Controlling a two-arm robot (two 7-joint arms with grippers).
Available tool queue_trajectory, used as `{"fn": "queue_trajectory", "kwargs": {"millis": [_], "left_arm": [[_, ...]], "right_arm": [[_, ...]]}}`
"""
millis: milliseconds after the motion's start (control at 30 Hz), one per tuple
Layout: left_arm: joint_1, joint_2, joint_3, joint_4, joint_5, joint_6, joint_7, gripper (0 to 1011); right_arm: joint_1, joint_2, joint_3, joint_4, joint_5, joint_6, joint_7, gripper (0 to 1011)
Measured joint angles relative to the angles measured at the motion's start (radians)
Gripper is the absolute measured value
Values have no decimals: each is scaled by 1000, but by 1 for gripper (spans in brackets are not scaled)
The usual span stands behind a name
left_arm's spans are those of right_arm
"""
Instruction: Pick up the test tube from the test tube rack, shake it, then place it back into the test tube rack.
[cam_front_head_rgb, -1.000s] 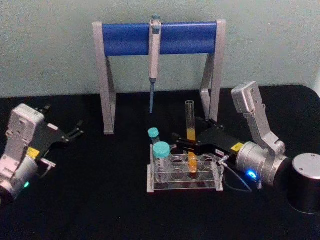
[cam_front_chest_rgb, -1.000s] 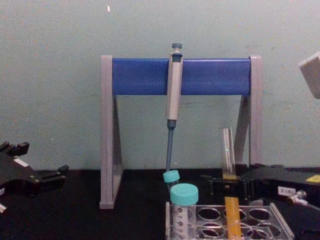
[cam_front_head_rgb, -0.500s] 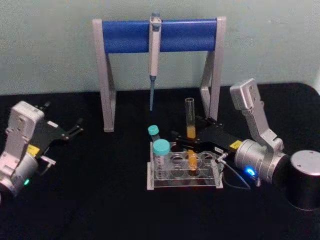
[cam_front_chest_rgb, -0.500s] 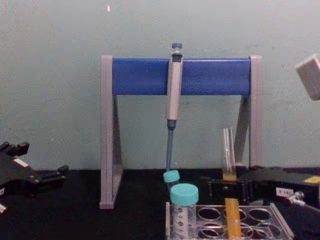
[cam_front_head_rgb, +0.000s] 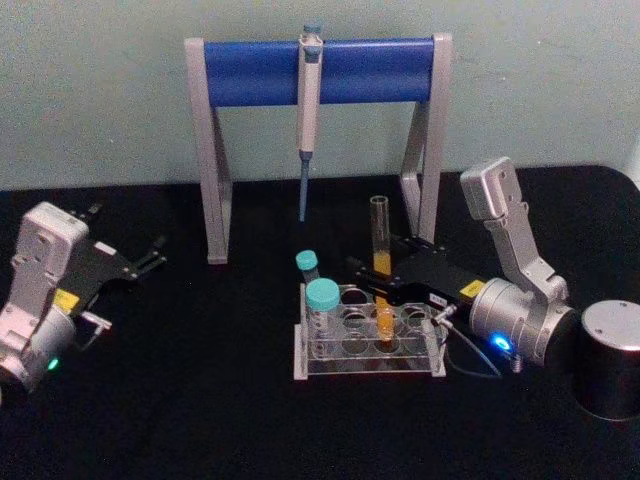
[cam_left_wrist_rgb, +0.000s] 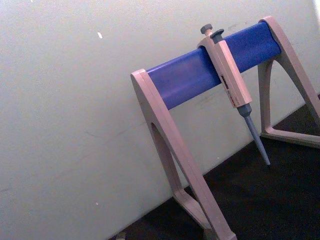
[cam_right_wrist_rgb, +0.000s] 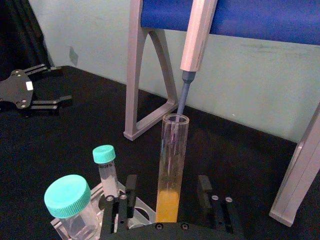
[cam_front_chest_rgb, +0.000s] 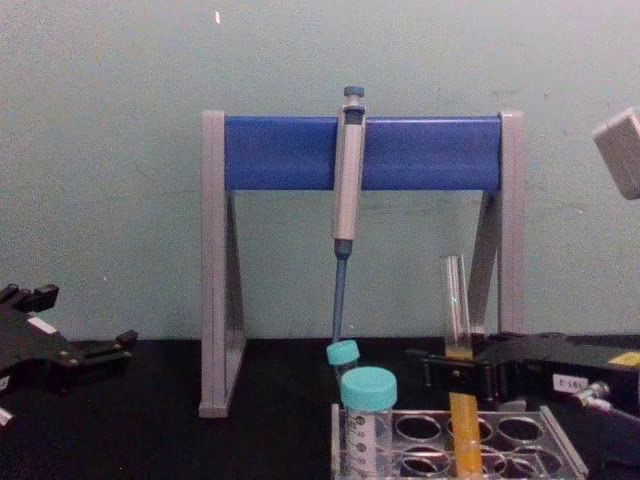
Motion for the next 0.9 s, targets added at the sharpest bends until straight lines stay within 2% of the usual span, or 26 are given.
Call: {"fn": "queue_trajectory", "kwargs": {"millis": [33, 200, 233, 267, 367, 400, 600, 900], "left_arm": [[0, 0, 0, 0, 0, 0, 0, 1001], [0, 0, 0, 0, 0, 0, 0, 1001], [0, 0, 0, 0, 0, 0, 0, 1001], [0, 0, 0, 0, 0, 0, 0, 1001], [0, 0, 0, 0, 0, 0, 0, 1001], [0, 0, 0, 0, 0, 0, 0, 1002], [0, 0, 0, 0, 0, 0, 0, 1001], [0, 0, 0, 0, 0, 0, 0, 1001]], "right_arm": [[0, 0, 0, 0, 0, 0, 0, 764], [-1, 0, 0, -1, 0, -1, 0, 618], [-1, 0, 0, -1, 0, -1, 0, 618], [-1, 0, 0, -1, 0, -1, 0, 547], [-1, 0, 0, -1, 1, -1, 0, 485], [-1, 0, 0, -1, 1, -1, 0, 424], [-1, 0, 0, -1, 1, -1, 0, 247], [-1, 0, 0, -1, 2, -1, 0, 225]]}}
